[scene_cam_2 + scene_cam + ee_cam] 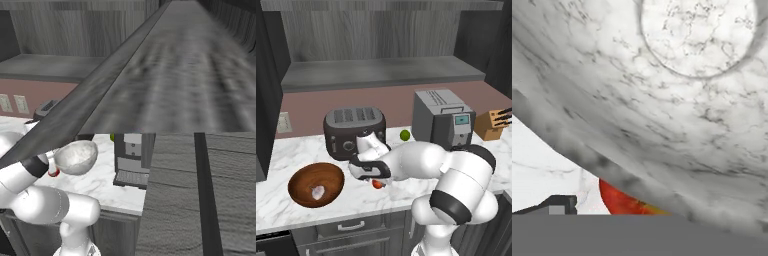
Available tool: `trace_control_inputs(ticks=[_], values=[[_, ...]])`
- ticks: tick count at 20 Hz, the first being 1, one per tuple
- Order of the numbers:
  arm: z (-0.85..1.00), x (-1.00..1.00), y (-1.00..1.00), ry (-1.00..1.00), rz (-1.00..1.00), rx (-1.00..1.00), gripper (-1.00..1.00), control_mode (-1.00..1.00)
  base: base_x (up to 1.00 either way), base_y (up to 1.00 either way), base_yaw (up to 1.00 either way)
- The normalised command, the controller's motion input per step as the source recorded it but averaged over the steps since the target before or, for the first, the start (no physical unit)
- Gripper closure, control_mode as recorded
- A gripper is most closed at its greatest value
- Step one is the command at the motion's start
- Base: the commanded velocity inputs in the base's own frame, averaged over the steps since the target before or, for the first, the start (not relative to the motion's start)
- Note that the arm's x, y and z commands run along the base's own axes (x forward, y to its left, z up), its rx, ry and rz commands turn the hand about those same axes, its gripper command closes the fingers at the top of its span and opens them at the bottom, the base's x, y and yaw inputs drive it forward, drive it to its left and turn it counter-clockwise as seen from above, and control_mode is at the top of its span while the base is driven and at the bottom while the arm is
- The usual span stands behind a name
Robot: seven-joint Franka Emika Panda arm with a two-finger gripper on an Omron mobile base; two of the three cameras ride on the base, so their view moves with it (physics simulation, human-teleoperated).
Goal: Pick both bowls and place them on the counter. Then place the garlic in one bowl and place the apple in the other bowl.
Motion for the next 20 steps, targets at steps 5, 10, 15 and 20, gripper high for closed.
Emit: trace_control_inputs(ticks=[5,10,15,20], values=[[-0.05,-0.04,-0.09,-0.11,0.04,0.01,-1.0,-1.0,0.0,0.0,0.0],[0.11,-0.08,-0.24,-0.05,0.0,0.0,-1.0,-1.0,0.0,0.0,0.0],[-0.06,0.01,-0.11,0.0,0.0,0.0,-1.0,-1.0,0.0,0.0,0.0],[-0.2,0.11,0.0,0.0,0.06,0.0,-1.0,-1.0,0.0,0.0,0.0]])
